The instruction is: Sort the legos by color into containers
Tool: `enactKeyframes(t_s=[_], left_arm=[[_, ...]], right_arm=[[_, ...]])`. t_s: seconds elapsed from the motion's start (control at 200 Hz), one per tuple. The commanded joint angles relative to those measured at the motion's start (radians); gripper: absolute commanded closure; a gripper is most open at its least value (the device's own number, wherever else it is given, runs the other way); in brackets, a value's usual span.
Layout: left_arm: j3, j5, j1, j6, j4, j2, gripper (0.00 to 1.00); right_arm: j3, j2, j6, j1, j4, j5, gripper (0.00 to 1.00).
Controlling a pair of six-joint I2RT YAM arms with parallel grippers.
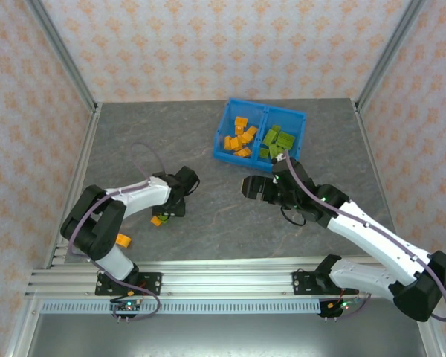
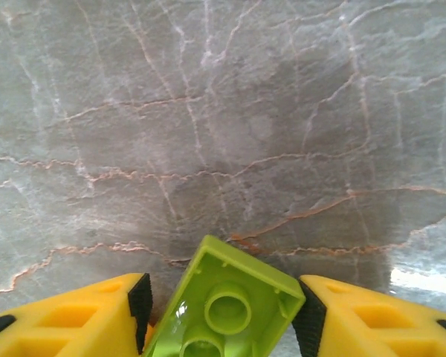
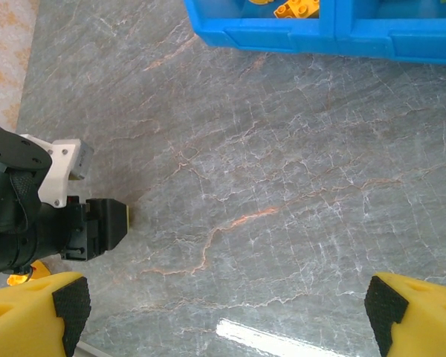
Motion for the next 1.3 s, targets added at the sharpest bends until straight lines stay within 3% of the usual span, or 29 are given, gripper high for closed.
enactKeyframes(t_s=[0.0,0.25,0.521,0.666,0.781,0.936,1.026,1.296], left_arm=[[-0.054,0.037,0.017,-0.025,0.031,-0.009,0.50],[-0.096,0.155,0.018,-0.099,0.137,-0.089,0.65],[-0.008,0.128,0.004,-0.113,0.066,-0.260,0.74],[0.081,0.021,-0.061,-0.112,0.022,-0.332,0.75],[0.175,0.018,-0.128,-0.128,0.026,-0.299,0.76],[0.445,-0.013,-0.297,-0.133,0.101,-0.096,0.75],[0.652,-0.090,-0.358,-0.080,0.137,0.080,0.75],[1.299,-0.210,-0.381,0.124,0.165,0.646,0.76]], right_arm=[[0.039,0.016,0.014,0.007,-0.001,0.006,0.04],[0.050,0.023,0.026,0.007,-0.009,0.016,0.04],[0.050,-0.002,0.044,0.009,-0.014,0.044,0.04],[0.046,-0.007,0.051,0.008,-0.006,0.055,0.03],[0.055,-0.019,0.054,0.009,-0.020,0.074,0.04],[0.018,-0.136,0.118,0.009,-0.103,0.279,0.04],[-0.004,-0.213,0.147,0.009,-0.169,0.381,0.03],[-0.031,-0.325,0.175,0.009,-0.257,0.412,0.03]])
